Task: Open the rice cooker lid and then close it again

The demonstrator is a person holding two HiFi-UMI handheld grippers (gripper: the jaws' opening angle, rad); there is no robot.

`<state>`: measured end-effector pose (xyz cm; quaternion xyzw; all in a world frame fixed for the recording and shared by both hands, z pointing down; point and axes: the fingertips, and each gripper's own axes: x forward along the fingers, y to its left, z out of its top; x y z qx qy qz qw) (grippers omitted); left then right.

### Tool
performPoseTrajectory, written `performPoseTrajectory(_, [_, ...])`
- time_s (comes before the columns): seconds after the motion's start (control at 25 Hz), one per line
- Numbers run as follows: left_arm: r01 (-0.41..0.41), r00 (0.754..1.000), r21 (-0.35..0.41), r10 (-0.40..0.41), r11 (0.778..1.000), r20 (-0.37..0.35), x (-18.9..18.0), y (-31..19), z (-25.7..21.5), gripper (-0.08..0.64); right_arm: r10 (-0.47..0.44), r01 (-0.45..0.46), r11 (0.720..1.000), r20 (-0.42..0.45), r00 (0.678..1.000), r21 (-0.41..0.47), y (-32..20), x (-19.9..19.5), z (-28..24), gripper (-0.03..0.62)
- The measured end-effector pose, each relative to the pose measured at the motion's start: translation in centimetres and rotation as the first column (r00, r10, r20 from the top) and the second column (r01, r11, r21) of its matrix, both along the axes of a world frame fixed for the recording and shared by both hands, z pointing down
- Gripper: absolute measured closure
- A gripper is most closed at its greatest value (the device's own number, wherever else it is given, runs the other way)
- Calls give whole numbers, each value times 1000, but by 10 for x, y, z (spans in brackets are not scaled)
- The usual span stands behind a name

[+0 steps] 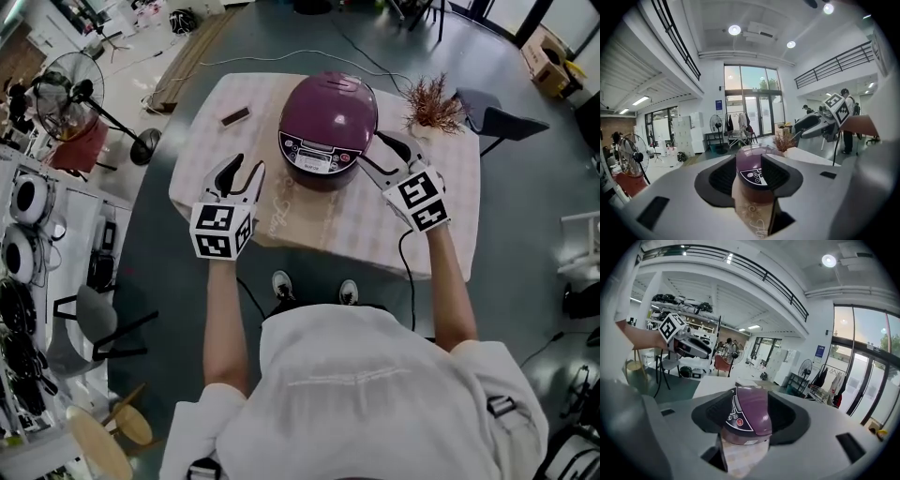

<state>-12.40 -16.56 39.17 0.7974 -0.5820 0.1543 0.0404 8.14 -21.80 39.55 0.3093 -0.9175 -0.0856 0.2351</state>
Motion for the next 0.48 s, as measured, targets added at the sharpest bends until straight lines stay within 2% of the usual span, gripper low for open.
performPoseTrajectory(0.2, [-25, 1000, -17, 25, 1000, -10, -27, -25, 15, 382, -25, 22, 999, -117, 993, -30, -15, -37, 30, 337])
performPoseTrajectory(0.48, [-38, 998, -49, 35, 998, -52, -54, -49, 36, 385, -98, 72, 991, -247, 964, -111, -29, -75, 68, 348])
